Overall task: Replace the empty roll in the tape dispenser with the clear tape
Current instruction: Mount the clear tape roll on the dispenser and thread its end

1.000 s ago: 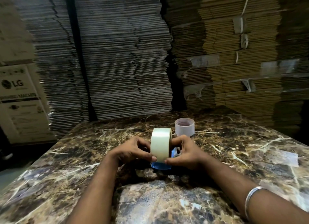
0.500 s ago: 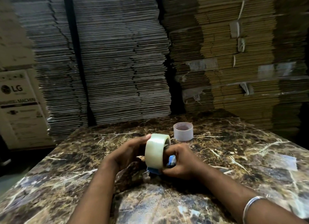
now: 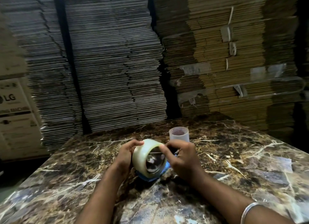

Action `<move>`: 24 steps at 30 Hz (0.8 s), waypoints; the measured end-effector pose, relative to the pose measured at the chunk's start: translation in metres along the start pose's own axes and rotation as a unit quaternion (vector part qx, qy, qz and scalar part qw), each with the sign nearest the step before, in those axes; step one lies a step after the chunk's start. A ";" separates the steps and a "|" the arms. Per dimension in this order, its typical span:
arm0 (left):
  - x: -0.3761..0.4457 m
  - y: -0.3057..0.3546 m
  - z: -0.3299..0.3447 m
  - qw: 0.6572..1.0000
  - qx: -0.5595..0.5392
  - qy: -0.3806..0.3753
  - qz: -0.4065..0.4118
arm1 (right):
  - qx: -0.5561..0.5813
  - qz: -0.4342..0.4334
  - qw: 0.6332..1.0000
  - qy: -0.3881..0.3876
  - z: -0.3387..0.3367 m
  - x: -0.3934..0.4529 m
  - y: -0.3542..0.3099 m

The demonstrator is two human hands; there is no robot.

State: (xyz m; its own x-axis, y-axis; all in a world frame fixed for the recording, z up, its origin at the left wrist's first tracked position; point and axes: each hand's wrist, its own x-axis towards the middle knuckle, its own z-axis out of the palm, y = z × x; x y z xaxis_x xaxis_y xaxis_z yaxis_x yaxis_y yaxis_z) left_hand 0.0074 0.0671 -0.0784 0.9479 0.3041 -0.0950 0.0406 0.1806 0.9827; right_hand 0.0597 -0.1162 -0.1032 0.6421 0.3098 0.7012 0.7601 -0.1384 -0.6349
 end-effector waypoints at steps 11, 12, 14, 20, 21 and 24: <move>-0.008 0.000 0.002 0.997 -0.072 0.031 -0.013 | 0.081 0.329 0.940 -0.030 -0.005 0.033 0.016; -0.009 0.000 0.003 0.997 -0.072 0.031 -0.011 | 0.085 0.335 0.937 -0.049 -0.004 0.035 0.015; -0.008 -0.001 0.003 0.997 -0.071 0.031 -0.007 | 0.073 0.347 0.932 -0.080 -0.003 0.037 0.011; -0.003 -0.003 0.002 0.998 -0.068 0.011 -0.010 | 0.142 0.383 0.902 -0.143 -0.002 0.036 -0.005; -0.002 -0.003 0.002 0.998 -0.068 0.006 -0.012 | 0.149 0.387 0.898 -0.146 -0.002 0.036 -0.007; -0.003 -0.001 0.004 0.997 -0.070 -0.009 -0.016 | 0.155 0.392 0.893 -0.159 -0.004 0.038 -0.009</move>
State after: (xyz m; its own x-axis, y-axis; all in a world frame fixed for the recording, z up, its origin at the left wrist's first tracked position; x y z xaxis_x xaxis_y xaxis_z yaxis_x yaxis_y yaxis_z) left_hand 0.0055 0.0617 -0.0784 0.9526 0.2787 -0.1221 0.0277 0.3200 0.9470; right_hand 0.0771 -0.1074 -0.0694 0.8661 0.4910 -0.0941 -0.0058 -0.1783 -0.9840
